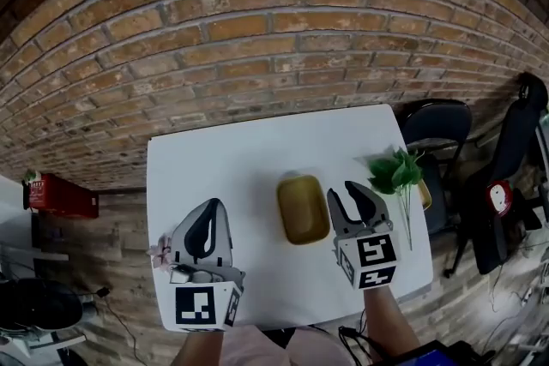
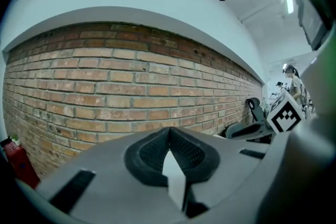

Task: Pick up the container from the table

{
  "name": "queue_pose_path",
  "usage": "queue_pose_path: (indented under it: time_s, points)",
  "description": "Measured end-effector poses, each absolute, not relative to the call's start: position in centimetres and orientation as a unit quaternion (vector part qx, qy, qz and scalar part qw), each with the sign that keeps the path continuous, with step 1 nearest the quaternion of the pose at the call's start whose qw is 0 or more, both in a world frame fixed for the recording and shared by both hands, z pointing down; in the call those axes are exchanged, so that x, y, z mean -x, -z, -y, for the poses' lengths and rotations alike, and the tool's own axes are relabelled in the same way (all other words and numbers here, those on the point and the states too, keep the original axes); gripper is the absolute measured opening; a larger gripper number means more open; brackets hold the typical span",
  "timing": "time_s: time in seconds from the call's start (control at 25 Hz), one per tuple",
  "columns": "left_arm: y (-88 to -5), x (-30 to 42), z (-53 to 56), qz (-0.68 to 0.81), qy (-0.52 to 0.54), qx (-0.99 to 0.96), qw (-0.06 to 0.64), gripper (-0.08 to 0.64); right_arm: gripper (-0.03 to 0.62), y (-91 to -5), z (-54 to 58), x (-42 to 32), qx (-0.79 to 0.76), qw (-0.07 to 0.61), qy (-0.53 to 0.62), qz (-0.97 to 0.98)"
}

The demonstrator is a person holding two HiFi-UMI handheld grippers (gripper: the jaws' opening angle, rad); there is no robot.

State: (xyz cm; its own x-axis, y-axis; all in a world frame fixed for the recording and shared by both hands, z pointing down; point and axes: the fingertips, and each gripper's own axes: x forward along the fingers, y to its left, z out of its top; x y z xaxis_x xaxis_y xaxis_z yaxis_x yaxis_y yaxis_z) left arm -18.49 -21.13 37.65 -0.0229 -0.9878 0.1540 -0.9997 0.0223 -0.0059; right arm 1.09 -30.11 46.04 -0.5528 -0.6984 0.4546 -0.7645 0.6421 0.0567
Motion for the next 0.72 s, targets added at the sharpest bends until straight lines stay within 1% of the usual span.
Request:
queue_pose_path:
  time_s: [0.44,0.72]
  points:
    - [-42.7,19.0,23.7,0.701,-0.087,-0.701,0.098,0.009,0.137,-54.6,29.6,-1.4,-0.395,0.292,-0.141,0.86]
    - [-45.0,19.0,25.0,0.694,-0.098,-0.704,0.116,0.009,0.137,-58.2,29.1,-1.4,-0.383,0.322,-0.169,0.849]
